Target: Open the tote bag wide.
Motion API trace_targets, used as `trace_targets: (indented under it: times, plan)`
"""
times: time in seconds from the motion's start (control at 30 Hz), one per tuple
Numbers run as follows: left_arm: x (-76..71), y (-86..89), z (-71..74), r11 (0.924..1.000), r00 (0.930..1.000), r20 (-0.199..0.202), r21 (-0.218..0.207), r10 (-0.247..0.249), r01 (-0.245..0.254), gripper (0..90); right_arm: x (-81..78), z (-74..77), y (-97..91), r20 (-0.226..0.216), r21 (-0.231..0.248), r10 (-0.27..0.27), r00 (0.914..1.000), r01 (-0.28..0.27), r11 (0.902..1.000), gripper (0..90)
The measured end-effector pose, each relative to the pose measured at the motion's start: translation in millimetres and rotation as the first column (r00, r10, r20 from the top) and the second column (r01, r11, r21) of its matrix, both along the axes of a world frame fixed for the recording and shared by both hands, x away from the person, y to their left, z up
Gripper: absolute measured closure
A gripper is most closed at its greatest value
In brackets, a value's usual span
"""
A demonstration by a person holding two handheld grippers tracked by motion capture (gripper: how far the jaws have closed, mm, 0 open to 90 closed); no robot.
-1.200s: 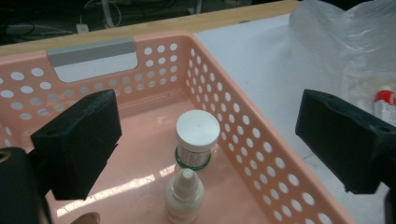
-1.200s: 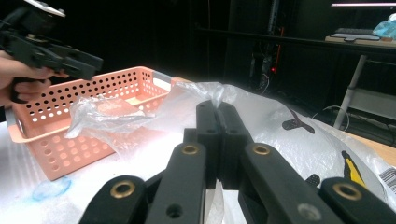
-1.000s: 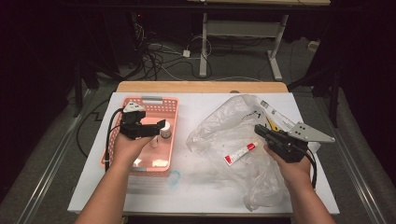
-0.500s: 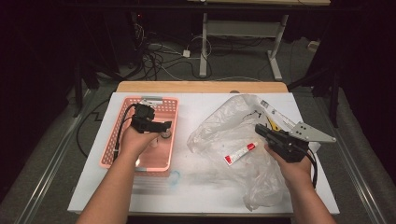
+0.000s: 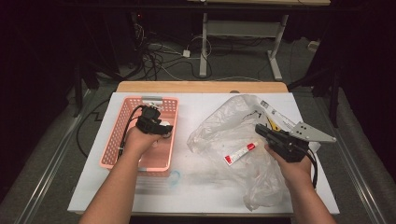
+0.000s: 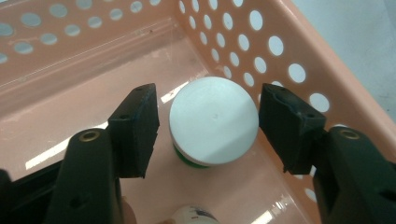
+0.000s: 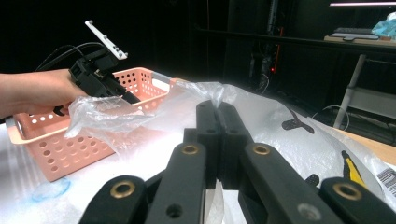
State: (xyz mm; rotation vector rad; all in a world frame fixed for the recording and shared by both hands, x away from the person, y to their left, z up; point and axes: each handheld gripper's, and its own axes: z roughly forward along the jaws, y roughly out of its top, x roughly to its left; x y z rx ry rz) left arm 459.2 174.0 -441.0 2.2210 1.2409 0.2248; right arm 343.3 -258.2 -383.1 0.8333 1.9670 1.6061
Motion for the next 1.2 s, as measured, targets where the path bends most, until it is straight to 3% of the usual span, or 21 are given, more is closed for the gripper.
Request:
trace_targets:
  times: [0.2, 0.67, 1.03, 1.2]
  plan:
    - [-0.5, -3.0, -2.7, 0.999, 0.9999, 0.003, 0.044, -0.011, 0.011, 45.0, 0.7, -1.1, 0.5, -0.003, 0.0, 0.002, 1.0, -0.002, 1.0, 90.0]
    - [-2.2, -6.9, -3.1, 0.9983, 0.9991, 0.024, 0.047, -0.035, 0.034, 48.4, 0.6, -0.7, 0.5, 0.0, -0.004, 0.001, 1.0, -0.001, 1.0, 90.0]
    - [-7.1, 2.7, 11.2, 0.9997, 0.996, 0.087, -0.019, 0.017, -0.015, 48.5, 0.4, -0.3, -0.4, 0.004, -0.004, 0.0, 1.0, 0.0, 1.0, 90.0]
    - [-14.1, 5.4, 21.5, 0.9984, 0.9898, 0.137, -0.045, 0.04, -0.034, 48.4, 0.0, 0.4, -0.2, 0.007, -0.005, -0.001, 1.0, 0.001, 1.0, 90.0]
